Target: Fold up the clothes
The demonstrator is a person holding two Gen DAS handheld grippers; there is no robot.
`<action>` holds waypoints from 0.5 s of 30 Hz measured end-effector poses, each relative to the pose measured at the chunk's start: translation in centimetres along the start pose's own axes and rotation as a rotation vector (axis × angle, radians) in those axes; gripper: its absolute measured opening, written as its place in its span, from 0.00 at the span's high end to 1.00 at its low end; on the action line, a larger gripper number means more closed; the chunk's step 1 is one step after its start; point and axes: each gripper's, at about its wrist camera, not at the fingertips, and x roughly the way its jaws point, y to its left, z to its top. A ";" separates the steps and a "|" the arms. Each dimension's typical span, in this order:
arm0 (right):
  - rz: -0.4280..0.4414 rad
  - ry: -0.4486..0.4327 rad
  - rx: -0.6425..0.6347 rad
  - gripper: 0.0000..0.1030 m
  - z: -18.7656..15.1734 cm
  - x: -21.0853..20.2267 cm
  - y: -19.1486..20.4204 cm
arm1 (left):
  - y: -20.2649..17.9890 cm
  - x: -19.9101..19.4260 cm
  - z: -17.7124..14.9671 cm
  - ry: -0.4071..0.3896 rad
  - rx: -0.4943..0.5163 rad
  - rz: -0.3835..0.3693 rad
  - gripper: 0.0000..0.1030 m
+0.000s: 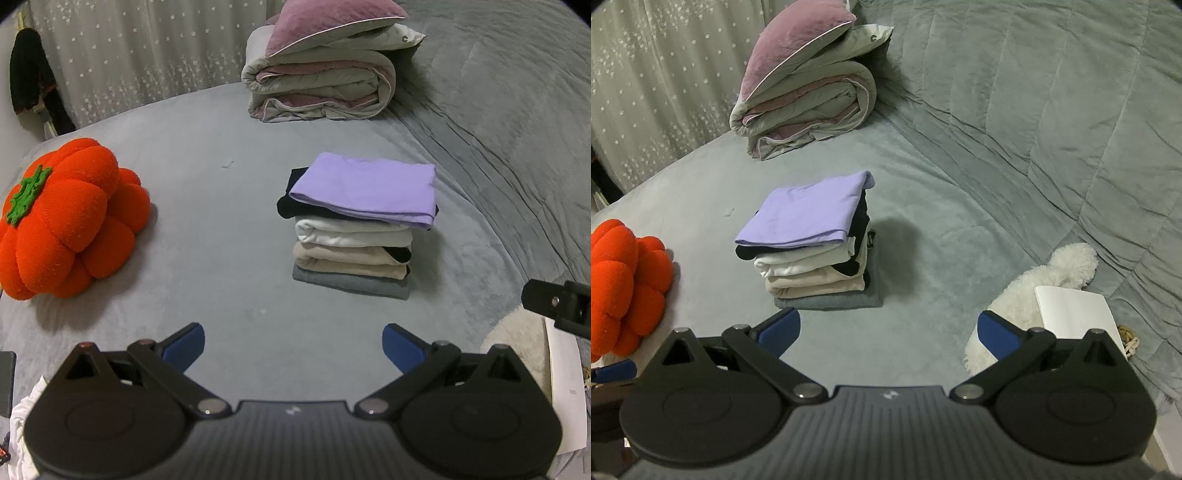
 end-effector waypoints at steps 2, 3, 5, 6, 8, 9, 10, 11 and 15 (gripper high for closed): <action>0.001 0.000 -0.001 0.00 -0.1 -0.1 0.0 | -0.1 -0.1 -0.1 0.000 0.002 -0.001 0.01; 0.002 0.000 -0.001 0.00 -0.1 -0.1 0.0 | -0.1 -0.1 -0.1 0.000 0.004 -0.002 0.01; 0.004 0.000 -0.002 0.00 -0.2 -0.2 0.1 | -0.2 -0.1 -0.2 0.000 0.006 -0.003 0.01; 0.005 0.001 -0.003 0.00 -0.2 -0.2 0.1 | -0.2 -0.1 -0.2 0.001 0.008 -0.001 0.01; 0.007 0.002 -0.005 0.00 -0.2 -0.2 0.2 | -0.2 -0.1 -0.2 0.002 0.007 -0.001 0.01; 0.007 0.002 -0.006 0.00 -0.2 -0.2 0.2 | -0.2 -0.1 -0.2 0.003 0.007 -0.001 0.01; 0.007 0.002 -0.007 0.00 -0.2 -0.2 0.2 | -0.1 -0.1 -0.3 0.005 0.006 -0.001 0.01; 0.007 0.002 -0.008 0.00 -0.2 -0.2 0.2 | -0.1 -0.1 -0.3 0.006 0.006 0.000 0.01; 0.006 0.003 -0.009 0.00 -0.2 -0.3 0.3 | -0.1 -0.1 -0.3 0.008 0.004 0.002 0.01</action>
